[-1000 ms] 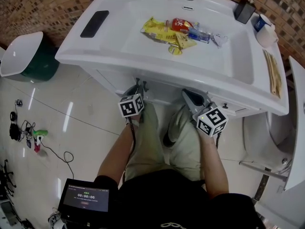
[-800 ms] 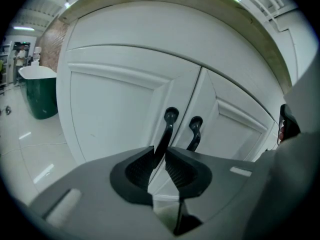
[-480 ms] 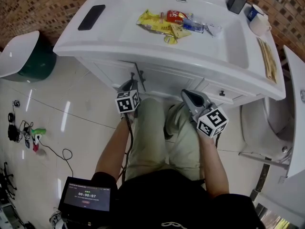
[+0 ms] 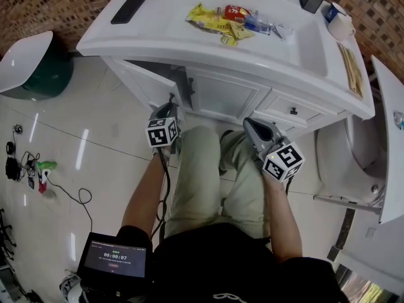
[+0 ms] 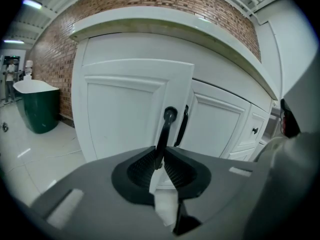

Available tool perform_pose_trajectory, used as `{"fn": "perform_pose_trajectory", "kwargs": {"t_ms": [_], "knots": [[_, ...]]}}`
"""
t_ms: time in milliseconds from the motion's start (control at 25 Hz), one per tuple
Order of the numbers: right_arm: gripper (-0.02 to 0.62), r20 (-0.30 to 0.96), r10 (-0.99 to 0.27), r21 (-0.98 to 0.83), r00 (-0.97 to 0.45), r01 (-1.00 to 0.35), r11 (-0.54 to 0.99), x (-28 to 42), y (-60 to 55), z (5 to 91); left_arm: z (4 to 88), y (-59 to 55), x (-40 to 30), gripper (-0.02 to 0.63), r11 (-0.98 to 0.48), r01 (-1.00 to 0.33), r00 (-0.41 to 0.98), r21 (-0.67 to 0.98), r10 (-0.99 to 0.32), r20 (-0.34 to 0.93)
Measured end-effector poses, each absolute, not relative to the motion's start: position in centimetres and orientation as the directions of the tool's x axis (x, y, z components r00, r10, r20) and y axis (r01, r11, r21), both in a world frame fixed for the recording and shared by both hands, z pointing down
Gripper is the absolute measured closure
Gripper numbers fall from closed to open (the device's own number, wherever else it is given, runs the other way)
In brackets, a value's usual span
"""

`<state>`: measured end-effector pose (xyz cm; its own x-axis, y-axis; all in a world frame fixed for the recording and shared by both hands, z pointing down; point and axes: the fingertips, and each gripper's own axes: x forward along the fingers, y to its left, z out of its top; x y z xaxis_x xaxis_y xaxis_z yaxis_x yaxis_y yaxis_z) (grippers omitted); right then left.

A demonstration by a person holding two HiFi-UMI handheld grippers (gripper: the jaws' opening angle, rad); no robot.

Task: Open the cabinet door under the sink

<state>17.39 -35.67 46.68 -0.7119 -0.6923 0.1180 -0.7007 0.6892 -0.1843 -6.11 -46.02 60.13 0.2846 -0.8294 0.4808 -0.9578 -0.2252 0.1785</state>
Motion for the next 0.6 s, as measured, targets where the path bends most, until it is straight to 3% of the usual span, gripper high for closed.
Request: {"fn": "perform_pose_trajectory", "kwargs": {"t_ms": [600], "knots": [[0.603, 0.16, -0.677, -0.164, -0.718, -0.696, 0.699, 14.9, -32.8, 47.5, 60.3, -40.4, -10.8, 0.541, -0.227, -0.948, 0.308, 0.224, -0.837, 0.452]]}}
